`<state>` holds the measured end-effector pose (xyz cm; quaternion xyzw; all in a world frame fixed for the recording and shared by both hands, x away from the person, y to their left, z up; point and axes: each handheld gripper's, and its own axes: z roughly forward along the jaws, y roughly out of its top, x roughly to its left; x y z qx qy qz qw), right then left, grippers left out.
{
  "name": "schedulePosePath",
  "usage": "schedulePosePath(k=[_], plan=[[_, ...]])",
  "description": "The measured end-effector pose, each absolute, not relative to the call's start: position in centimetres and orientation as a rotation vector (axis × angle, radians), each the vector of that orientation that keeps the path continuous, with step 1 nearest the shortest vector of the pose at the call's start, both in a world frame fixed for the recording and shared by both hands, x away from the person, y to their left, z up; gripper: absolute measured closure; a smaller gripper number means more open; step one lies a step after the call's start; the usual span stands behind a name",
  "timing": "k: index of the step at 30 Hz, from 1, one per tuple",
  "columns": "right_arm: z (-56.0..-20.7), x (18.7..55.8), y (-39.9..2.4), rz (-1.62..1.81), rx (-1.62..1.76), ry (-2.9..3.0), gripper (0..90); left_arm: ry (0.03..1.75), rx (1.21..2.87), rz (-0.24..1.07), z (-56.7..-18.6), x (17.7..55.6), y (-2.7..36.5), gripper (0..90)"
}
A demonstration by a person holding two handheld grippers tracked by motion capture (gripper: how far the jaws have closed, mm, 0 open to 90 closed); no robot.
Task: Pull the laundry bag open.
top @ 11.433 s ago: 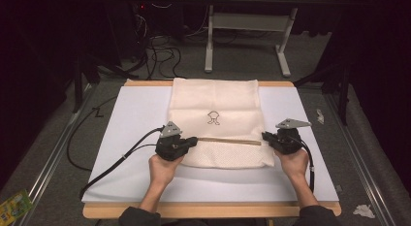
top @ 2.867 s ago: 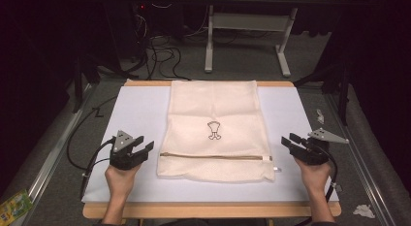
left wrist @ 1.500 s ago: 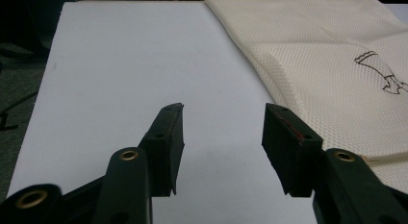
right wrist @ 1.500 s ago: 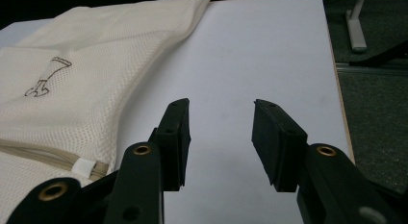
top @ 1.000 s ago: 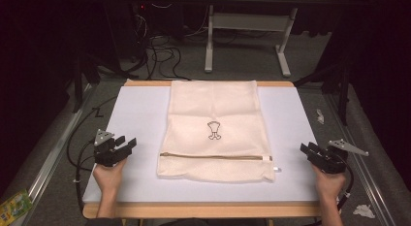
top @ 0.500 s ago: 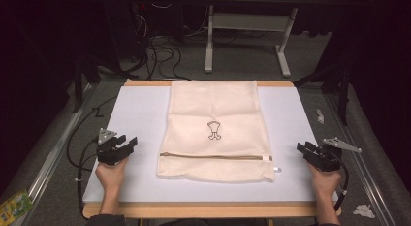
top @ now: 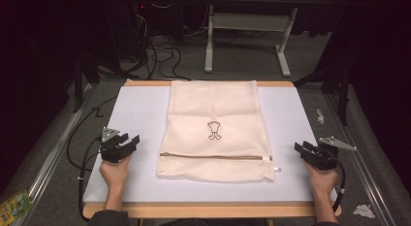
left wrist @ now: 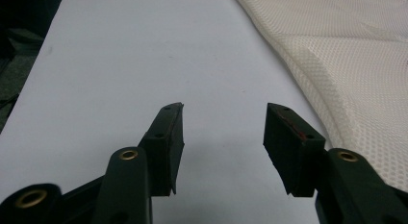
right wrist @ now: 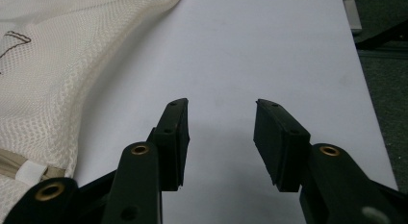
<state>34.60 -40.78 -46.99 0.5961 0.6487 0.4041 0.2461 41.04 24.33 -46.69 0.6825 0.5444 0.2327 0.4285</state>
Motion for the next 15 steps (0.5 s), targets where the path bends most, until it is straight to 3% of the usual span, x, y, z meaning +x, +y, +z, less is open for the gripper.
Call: schedulePosePath(k=[15], plan=[[-47.5,34.8,-40.6,1.126,1.629,1.766,49.7,1.344,1.727,0.607,-48.1,41.4,23.3,48.5]])
